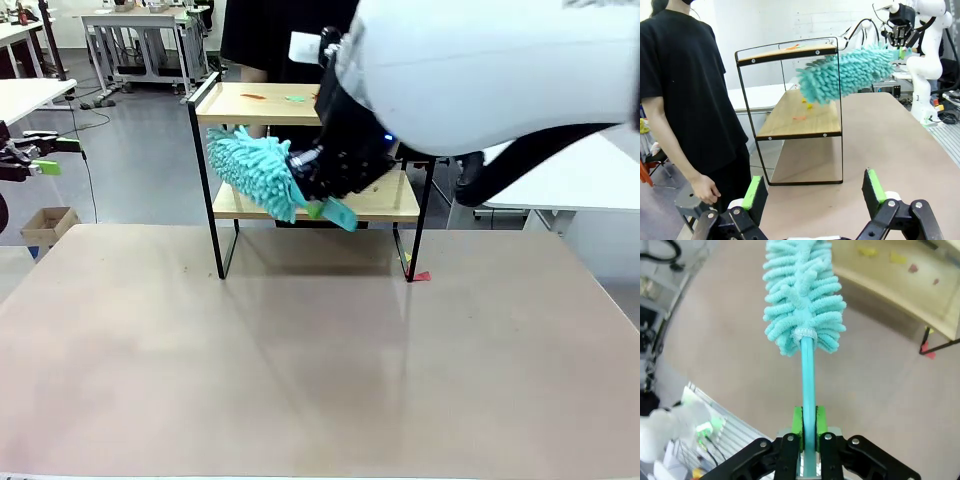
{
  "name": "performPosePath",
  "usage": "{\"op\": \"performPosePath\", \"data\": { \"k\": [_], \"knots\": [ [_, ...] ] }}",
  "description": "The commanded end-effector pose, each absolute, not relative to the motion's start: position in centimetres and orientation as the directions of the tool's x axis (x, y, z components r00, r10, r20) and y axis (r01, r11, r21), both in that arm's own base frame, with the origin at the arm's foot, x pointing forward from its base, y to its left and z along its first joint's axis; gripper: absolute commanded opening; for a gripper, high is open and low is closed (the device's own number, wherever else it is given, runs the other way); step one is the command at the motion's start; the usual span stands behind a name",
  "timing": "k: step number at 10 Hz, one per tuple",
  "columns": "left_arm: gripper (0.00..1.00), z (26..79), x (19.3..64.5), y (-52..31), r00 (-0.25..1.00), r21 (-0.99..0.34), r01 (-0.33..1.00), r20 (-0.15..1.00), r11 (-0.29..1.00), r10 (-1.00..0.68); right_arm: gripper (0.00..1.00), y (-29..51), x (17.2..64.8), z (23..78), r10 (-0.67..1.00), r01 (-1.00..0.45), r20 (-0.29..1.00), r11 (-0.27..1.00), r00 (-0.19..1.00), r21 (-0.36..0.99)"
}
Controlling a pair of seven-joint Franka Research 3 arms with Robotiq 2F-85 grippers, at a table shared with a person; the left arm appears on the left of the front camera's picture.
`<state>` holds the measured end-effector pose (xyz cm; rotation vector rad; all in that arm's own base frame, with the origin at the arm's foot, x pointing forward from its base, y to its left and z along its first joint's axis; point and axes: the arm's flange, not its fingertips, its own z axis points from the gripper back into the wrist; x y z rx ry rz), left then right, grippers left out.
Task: Clean the shelf.
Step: Clean the specific section of the Shelf indicated by the human with the Duster.
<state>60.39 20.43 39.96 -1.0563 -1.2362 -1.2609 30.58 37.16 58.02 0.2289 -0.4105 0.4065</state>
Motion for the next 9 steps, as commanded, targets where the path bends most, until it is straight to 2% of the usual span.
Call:
{"op": "performPosePath", "data": {
  "k": [1,3,9],
  "knots": [
    [1.0,40.2,60.3,20.4,-0.097,0.102,0.993,0.991,0.058,-0.087,0.13,40.8,32.1,57.4,0.233,-0.31,0.462,0.946,0.856,0.096],
    [1.0,40.2,60.3,20.4,-0.097,0.102,0.993,0.991,0.058,-0.087,0.13,44.0,33.6,56.3,0.165,-0.221,0.451,0.973,0.877,0.074],
    [1.0,40.2,60.3,20.4,-0.097,0.102,0.993,0.991,0.058,-0.087,0.13,49.6,36.9,54.4,0.028,-0.097,0.49,0.988,0.871,0.116]
  ]
}}
